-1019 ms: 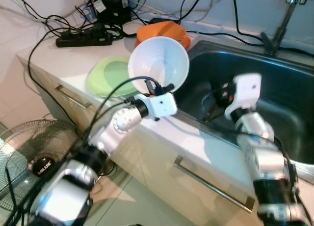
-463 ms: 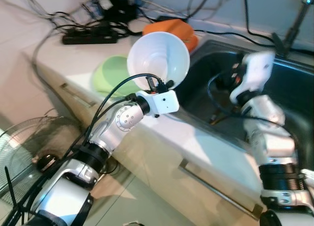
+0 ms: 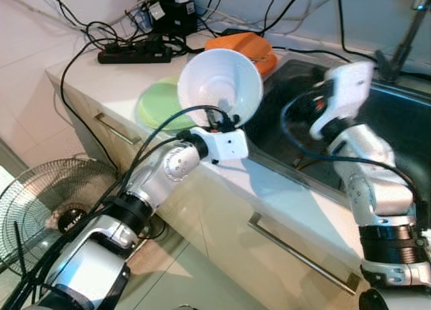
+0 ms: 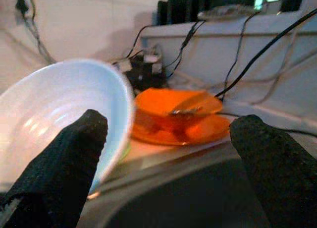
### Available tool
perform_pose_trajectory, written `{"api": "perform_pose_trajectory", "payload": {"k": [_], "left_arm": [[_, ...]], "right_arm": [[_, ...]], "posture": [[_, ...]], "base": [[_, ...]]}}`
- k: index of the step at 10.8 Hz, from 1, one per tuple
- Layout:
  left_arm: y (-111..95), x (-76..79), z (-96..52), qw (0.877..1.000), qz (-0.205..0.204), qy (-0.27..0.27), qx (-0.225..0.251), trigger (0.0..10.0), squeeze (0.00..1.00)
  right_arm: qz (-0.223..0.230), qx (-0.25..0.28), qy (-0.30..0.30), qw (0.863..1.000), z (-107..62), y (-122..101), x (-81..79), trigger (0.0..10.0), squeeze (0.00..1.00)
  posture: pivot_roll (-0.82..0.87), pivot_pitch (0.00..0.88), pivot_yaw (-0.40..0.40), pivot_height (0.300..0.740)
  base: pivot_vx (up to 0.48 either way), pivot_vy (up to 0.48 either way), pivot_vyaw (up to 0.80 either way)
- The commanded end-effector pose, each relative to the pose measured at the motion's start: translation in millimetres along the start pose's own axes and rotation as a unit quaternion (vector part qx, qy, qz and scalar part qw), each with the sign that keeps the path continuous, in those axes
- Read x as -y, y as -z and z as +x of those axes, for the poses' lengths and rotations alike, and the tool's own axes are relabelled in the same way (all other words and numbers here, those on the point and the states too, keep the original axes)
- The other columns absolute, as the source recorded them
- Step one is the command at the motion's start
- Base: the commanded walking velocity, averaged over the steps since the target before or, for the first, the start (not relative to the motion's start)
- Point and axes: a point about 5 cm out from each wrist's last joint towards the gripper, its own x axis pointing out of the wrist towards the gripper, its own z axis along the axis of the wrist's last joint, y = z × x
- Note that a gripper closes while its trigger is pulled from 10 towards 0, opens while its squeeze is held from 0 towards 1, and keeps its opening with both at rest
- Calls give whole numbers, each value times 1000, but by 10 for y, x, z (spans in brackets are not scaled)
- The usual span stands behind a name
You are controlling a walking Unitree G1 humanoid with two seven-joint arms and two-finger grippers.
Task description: Kitchen organization
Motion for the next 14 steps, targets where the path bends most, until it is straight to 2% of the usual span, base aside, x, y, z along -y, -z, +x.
{"api": "perform_pose_trajectory", "payload": {"k": [1,2,7,10,13,14], "left_arm": [[-91,-48,38,999,27,0,21,10000,0],[-143,-29,56,998,49,11,34,10000,0],[-281,-4,87,993,90,14,72,10000,0],[-283,0,60,991,104,2,80,10000,0],[-272,78,19,991,108,3,82,10000,0],[-240,97,5,990,116,8,77,10000,0]], "right_arm": [[9,-5,-18,1000,8,7,-82,10000,0],[11,-16,-28,999,30,43,-140,10000,0],[12,-29,-25,999,49,109,-192,10000,0],[24,-29,-7,999,82,143,-170,10000,0],[36,-24,29,999,119,147,-70,10000,0],[40,-24,38,998,125,143,-43,7647,0]], "posture": [[78,8,97,740],[90,11,92,740],[101,16,89,740],[108,13,84,740],[116,15,72,740],[115,15,72,740]], "base": [[0,0,0],[0,0,0],[0,0,0],[0,0,0],[0,0,0],[0,0,0]]}}
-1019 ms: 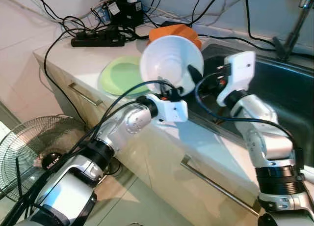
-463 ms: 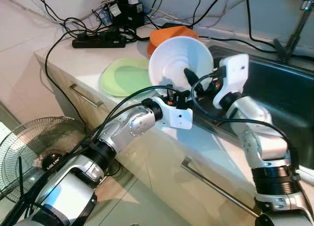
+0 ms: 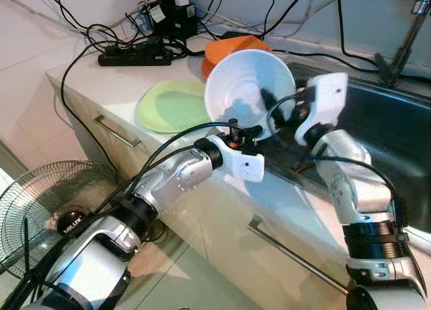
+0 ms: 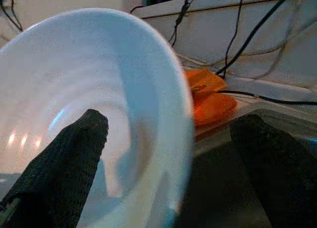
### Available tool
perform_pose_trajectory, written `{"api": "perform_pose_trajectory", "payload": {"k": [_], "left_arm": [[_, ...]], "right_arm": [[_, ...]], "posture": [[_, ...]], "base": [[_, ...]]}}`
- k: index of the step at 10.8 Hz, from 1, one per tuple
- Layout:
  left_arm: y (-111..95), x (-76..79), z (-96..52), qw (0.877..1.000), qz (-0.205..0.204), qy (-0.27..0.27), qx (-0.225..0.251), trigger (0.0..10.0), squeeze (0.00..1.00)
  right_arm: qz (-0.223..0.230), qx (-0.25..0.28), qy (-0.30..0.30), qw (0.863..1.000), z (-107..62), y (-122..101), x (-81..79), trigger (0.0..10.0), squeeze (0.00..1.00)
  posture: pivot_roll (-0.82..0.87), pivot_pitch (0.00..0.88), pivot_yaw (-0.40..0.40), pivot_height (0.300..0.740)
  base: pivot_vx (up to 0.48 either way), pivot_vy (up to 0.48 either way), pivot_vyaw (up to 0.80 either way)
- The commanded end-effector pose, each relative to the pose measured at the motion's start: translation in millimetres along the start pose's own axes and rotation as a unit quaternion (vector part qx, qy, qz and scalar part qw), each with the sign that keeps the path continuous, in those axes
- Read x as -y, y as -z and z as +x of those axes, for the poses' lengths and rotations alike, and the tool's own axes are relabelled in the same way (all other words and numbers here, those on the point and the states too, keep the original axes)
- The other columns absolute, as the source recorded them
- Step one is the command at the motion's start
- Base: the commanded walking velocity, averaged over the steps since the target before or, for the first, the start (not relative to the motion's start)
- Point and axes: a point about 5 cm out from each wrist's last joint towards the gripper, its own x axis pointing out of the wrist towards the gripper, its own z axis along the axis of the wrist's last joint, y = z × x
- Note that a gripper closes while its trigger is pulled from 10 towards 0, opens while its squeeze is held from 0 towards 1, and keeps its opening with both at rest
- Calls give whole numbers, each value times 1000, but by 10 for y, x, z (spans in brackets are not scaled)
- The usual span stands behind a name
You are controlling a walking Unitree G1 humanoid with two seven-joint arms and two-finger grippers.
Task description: Kitchen organization
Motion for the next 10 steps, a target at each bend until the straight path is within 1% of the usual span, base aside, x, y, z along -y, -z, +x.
{"api": "perform_pose_trajectory", "payload": {"k": [1,2,7,10], "left_arm": [[1,6,-37,1000,12,-5,3,10000,0],[1,20,-45,1000,10,-5,2,10000,0],[2,5,-50,1000,20,-8,2,10000,0],[21,38,-57,1000,23,-4,-5,10000,0]], "right_arm": [[3,8,7,1000,26,-37,11,4627,0],[3,7,9,1000,28,-32,18,0,0],[1,7,11,1000,42,-17,20,0,0],[1,10,12,1000,44,-21,22,0,0]], "posture": [[114,15,72,740],[119,14,69,740],[117,14,71,740],[120,15,70,740]], "base": [[0,0,0],[0,0,0],[0,0,0],[0,0,0]]}}
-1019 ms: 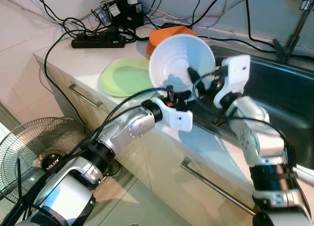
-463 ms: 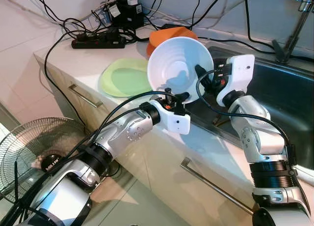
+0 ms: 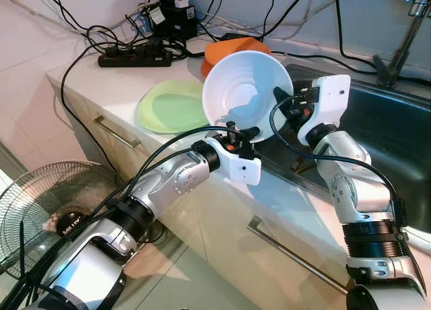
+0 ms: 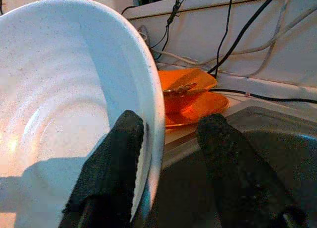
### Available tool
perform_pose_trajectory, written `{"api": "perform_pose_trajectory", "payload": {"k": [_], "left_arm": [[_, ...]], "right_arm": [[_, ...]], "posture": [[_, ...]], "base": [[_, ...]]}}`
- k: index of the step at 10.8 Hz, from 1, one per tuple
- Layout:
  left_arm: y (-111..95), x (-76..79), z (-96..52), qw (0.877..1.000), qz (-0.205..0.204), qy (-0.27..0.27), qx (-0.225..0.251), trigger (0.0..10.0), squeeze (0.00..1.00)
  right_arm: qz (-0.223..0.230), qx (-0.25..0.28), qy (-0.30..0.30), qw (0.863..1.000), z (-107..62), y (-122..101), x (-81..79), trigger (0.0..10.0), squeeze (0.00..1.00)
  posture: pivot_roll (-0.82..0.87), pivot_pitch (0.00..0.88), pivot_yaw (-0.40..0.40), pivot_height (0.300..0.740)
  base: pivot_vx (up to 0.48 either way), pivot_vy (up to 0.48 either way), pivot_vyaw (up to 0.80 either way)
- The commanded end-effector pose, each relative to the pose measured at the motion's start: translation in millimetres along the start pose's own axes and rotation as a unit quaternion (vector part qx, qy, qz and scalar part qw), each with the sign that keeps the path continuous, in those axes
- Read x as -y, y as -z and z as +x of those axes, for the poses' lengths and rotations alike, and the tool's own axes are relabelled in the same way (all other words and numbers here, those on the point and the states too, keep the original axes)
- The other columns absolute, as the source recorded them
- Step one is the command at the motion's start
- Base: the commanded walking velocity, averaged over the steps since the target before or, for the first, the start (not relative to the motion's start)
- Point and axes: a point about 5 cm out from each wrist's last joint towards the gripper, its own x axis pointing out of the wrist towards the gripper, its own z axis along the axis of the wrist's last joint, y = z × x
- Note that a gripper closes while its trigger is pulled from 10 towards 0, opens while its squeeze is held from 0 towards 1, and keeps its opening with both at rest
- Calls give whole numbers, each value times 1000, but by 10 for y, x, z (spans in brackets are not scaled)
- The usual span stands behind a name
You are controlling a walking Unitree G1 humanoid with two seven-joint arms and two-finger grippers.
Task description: Kitchen organization
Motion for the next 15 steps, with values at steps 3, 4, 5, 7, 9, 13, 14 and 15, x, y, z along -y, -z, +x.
{"api": "perform_pose_trajectory", "payload": {"k": [3,4,5,7,9,13,14,15], "left_arm": [[59,-3,-31,1000,17,0,-14,10000,0],[62,-2,-31,1000,18,1,-15,10000,0],[66,0,-31,1000,17,0,-17,10000,82],[67,-13,-29,1000,11,-3,-17,10000,1000],[62,-6,-30,1000,7,-3,-18,10000,1000],[55,-10,-20,1000,5,-9,-19,10000,0],[49,3,-20,1000,3,-8,-20,10000,0],[46,10,-21,1000,2,-7,-20,10000,0]], "right_arm": [[-2,11,-8,1000,47,-63,-38,0,0],[-2,11,-9,1000,49,-62,-41,0,0],[-2,11,-11,1000,50,-58,-53,0,0],[0,11,-13,1000,55,-54,-62,0,0],[2,11,-12,1000,53,-46,-72,0,0],[11,15,19,1000,84,-57,-25,0,0],[16,17,51,998,106,-62,38,0,0],[24,19,80,996,120,-71,101,0,0]], "posture": [[121,13,69,740],[121,11,68,740],[122,10,67,740],[123,9,67,740],[124,11,68,740],[125,10,66,740],[127,10,65,740],[127,9,64,740]], "base": [[0,0,0],[0,0,0],[0,0,0],[0,0,0],[0,0,0],[0,0,0],[0,0,0],[0,0,0]]}}
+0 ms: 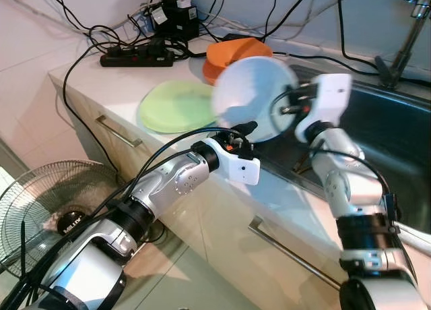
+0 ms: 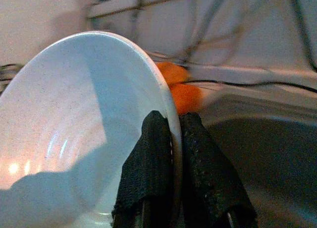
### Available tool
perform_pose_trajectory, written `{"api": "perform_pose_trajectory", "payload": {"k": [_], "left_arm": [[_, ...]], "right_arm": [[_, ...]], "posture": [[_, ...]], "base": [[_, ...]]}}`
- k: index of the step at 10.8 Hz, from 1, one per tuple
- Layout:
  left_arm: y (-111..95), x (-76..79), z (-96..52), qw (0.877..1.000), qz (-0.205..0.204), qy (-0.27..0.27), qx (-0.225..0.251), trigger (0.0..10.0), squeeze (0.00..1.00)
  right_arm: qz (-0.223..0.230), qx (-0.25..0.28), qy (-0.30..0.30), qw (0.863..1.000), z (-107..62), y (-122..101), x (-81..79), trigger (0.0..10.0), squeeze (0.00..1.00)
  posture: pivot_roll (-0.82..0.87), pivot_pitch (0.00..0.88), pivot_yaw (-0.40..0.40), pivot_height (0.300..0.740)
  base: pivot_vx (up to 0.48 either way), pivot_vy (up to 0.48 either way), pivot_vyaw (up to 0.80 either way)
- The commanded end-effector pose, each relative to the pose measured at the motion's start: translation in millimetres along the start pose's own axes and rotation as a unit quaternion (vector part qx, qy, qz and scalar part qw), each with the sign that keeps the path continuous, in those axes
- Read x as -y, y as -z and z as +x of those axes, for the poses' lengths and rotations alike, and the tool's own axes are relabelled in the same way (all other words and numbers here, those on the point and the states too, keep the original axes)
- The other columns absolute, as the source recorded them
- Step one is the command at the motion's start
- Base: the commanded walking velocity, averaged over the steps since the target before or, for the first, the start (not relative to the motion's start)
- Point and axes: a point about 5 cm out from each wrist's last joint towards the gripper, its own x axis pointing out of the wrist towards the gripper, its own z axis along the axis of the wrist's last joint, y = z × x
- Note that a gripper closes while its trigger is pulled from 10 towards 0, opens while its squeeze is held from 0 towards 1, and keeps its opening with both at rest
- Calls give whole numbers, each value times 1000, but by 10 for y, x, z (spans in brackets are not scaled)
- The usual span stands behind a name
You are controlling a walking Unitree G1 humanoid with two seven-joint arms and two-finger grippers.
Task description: Kitchen organization
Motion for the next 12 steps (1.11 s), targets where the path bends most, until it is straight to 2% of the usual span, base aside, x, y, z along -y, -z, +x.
{"api": "perform_pose_trajectory", "payload": {"k": [1,3,5,6,7,8,9,10,11,12], "left_arm": [[15,-5,-23,1000,-6,-9,-4,10000,0],[11,2,-24,1000,-9,-9,-5,10000,0],[9,8,-23,1000,-14,-12,-7,10000,0],[24,14,-37,997,-63,-29,-17,10000,0],[36,-11,-46,986,-150,-65,-28,10000,0],[62,-35,-63,968,-224,-105,-41,10000,0],[77,-50,-80,949,-281,-133,-49,10000,0],[84,-70,-103,922,-346,-164,-52,10000,0],[95,-68,-119,910,-370,-178,-56,10000,0],[133,-82,-158,892,-401,-198,-65,10000,0]], "right_arm": [[14,29,34,999,49,-133,61,0,0],[66,38,97,992,88,-178,221,0,0],[83,39,170,981,103,-173,442,0,0],[75,28,200,977,98,-88,571,0,0],[33,17,199,979,94,-20,589,4078,0],[11,2,197,980,86,92,580,10000,0],[9,-9,199,980,75,181,577,10000,0],[-4,-21,203,979,63,275,611,10000,0],[-3,-29,208,978,52,329,633,10000,0],[-4,-35,208,977,34,388,646,10000,0]], "posture": [[128,7,64,740],[128,5,62,740],[131,3,59,740],[133,2,58,740],[134,0,58,740],[136,1,61,740],[141,0,63,740],[147,0,64,740],[150,0,64,740],[151,0,66,740]], "base": [[0,0,0],[0,0,0],[0,0,0],[0,0,0],[0,0,0],[0,0,0],[0,0,0],[0,0,0],[0,0,0],[0,0,0]]}}
